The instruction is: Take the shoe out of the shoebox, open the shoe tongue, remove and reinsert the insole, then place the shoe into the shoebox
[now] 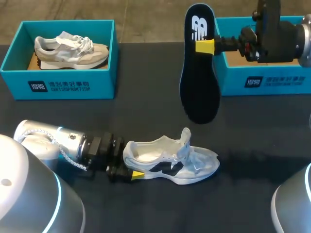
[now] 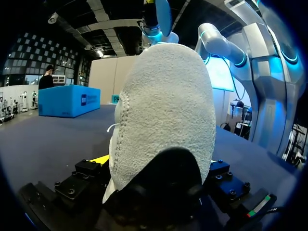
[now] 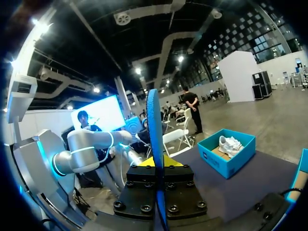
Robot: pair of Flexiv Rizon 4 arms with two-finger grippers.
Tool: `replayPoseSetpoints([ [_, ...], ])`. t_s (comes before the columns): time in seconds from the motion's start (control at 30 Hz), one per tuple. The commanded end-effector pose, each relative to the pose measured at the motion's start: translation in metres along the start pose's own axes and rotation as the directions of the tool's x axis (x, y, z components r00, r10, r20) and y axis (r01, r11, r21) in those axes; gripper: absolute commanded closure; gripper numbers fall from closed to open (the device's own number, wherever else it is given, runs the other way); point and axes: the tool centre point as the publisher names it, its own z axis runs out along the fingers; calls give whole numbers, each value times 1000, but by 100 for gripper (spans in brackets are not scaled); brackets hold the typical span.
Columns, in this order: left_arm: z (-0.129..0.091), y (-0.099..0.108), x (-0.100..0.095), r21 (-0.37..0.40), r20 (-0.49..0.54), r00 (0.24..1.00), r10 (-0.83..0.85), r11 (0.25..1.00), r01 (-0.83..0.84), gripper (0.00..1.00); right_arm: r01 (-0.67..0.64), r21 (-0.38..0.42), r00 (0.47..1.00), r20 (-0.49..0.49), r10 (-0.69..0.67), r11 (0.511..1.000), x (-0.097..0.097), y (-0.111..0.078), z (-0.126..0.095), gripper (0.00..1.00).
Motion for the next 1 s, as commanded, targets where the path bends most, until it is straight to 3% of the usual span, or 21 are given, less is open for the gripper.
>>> replayPoseSetpoints([
  [0.03,-6,-1,6,-34,17,999,33,999,-32,0,0,0,1000,0,0,1000,-1,0,3,100],
  [0.73,-46,8,-4,-132,116,993,22,991,-6,0,0,0,1000,0,0,1000,-1,0,3,100],
  [1.0,-39,9,-16,-134,107,994,20,991,-6,0,0,0,1000,0,0,1000,-1,0,3,100],
])
